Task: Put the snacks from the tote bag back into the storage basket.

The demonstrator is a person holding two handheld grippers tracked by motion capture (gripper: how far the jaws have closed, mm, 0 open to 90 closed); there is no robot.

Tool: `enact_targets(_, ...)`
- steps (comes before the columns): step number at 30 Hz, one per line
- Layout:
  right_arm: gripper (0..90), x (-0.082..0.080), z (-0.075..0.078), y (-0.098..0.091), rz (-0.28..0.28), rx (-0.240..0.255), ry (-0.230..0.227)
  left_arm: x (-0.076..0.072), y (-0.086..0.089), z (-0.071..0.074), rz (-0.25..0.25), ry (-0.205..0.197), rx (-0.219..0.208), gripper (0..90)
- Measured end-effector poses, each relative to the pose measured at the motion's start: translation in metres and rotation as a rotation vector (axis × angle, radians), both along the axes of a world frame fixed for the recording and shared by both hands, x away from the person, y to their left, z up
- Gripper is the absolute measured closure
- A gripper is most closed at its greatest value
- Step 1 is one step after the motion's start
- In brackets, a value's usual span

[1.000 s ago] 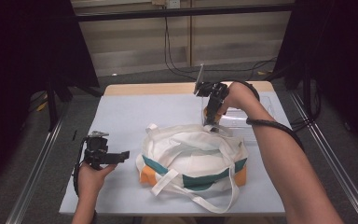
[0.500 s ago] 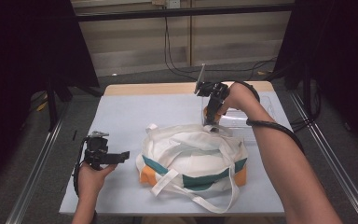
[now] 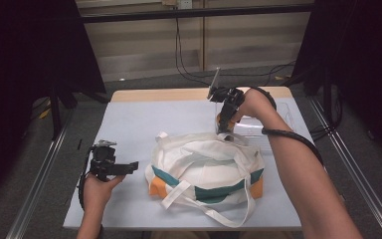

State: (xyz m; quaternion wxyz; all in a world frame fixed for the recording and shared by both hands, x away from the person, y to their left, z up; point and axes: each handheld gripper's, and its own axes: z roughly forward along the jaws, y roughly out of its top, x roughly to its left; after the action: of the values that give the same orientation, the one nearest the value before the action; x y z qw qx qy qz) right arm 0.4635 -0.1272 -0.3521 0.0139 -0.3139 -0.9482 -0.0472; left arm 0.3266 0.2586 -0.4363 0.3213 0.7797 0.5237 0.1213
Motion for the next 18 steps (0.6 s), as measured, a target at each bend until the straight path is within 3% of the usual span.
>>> enact_targets(18,25.1,0.0014,-0.0034,-0.0062,-0.09,0.008,0.003,0.0003,-0.0013,-0.0011,0.008,-0.003,-0.007,6.4)
